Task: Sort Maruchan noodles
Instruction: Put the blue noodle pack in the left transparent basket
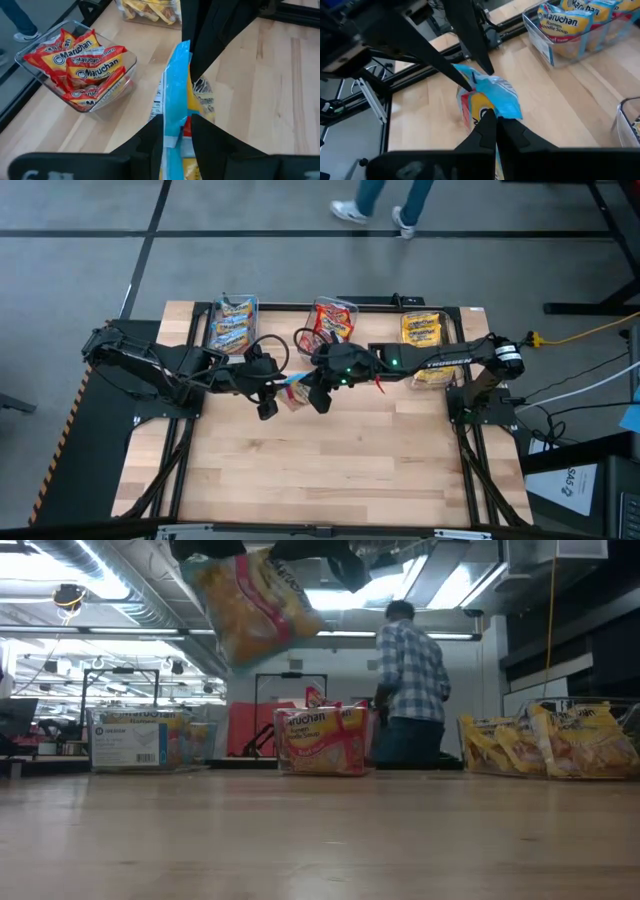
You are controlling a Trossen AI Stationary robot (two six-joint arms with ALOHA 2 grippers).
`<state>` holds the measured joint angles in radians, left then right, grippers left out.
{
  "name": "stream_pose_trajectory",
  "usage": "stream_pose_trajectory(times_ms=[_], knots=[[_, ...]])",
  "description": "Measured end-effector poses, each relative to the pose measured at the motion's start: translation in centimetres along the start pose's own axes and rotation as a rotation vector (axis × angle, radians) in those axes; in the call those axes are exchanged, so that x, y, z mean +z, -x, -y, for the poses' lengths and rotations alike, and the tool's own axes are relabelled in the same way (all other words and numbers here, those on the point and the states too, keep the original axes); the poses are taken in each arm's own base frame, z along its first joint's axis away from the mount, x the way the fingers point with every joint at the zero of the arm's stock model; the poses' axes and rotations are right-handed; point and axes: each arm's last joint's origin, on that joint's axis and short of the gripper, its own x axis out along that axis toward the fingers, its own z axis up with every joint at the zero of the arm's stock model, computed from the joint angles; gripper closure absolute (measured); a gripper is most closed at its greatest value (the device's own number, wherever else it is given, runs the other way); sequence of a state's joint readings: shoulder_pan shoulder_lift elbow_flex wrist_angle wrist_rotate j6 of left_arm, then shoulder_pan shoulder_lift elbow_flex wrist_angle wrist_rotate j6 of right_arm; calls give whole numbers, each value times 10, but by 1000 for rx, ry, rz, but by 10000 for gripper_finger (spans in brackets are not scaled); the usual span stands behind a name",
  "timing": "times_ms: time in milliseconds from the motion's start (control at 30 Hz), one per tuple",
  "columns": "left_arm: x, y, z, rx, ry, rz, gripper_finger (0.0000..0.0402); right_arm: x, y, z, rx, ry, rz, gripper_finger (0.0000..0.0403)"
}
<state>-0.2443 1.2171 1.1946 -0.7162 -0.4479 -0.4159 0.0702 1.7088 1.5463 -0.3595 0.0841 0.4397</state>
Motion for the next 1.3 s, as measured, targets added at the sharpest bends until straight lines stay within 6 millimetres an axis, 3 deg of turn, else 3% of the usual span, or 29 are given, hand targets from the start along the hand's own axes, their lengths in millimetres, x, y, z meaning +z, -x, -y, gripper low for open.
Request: stream_pose_trajectory(times_ms=[300, 667, 800, 1000, 1167, 1300], knots=[[2, 0, 1, -12, 5, 15, 271, 4, 0, -2, 17, -2, 37, 403], [3, 0, 1, 0, 7, 34, 263, 13, 1, -7, 103, 19, 127, 403], [3, 0, 1, -8, 5, 29, 289, 13, 1, -7, 102, 19, 124, 403], [3, 0, 1, 10, 4, 36, 389, 13, 1, -7, 102, 18, 123, 403], [3, 0, 0, 23, 4, 40, 400, 13, 1, -7, 93, 8, 123, 393], [2, 2, -2, 45, -2, 38, 401, 13, 1, -5, 47, 6, 142, 349]])
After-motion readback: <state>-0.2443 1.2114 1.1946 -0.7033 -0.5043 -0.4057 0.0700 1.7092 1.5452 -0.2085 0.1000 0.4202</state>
